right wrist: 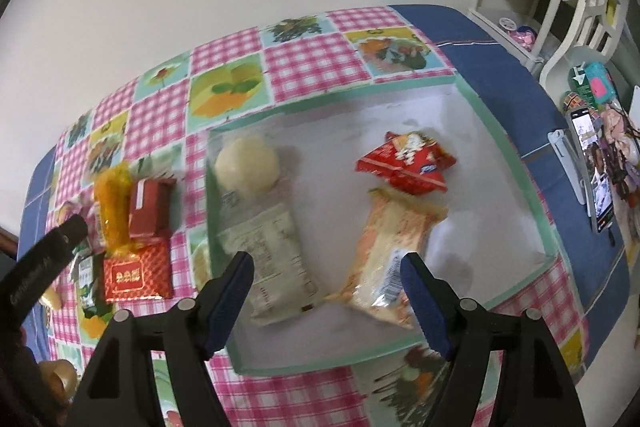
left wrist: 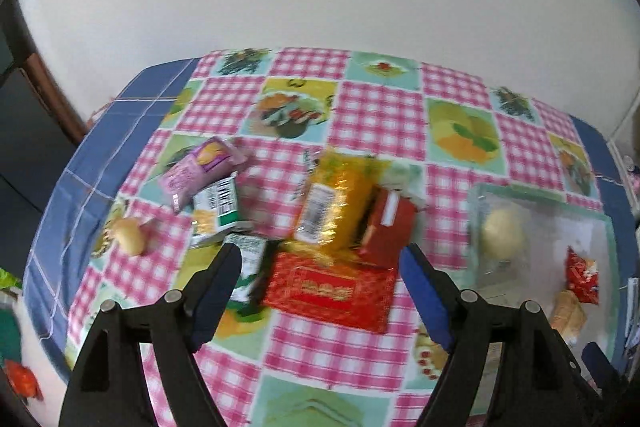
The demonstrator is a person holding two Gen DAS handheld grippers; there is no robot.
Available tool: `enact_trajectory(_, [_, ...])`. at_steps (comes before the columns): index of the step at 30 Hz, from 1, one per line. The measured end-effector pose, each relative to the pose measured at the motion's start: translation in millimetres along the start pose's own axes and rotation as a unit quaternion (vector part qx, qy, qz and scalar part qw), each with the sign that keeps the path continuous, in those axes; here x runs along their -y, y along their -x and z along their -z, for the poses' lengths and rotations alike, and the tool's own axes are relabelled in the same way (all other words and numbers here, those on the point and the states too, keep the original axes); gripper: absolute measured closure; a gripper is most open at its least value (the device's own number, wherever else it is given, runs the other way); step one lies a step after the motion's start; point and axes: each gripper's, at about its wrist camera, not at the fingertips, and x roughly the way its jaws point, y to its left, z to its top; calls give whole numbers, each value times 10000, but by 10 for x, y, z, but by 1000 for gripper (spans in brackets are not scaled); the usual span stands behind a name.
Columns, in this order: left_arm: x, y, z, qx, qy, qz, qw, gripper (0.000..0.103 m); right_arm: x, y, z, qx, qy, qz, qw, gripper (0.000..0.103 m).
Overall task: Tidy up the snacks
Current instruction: 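Move both tools back over the remaining snacks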
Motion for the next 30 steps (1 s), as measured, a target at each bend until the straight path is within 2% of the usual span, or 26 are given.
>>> enact_trajectory(3, [-73,-22,11,-33,-42,-38,10000,21,-86,-13,34,-3,37,47,10000,19])
enact_trajectory(6, [-157,-10,19,63,-107,-169,9998,19,-154,-48,50,-45,98,10,9999,10])
enact_trajectory(9, [-243,-6,-4,163,-134,-308,9993,10,-248,-63,61,-3,218,33,9998,0])
enact_trajectory(13, [-419,-50,-39,224,-9,-393,9990,9,-324,-75,59,87,241,-82,9996,0])
enact_trajectory(19, [-770,-193,-99,42,375,-328,9988,8,-566,-112,62,156,324,-450,9983,0])
enact_trajectory(22, [-929,-251,-102,-22,492,-379,9981,2,-733,-117,62,230,347,-672,9969,0])
enact_trajectory(30, [-1534,-476,-78,-392,1173,-440,9914,0,-1243,-271,175,-70,714,-1101,9913,0])
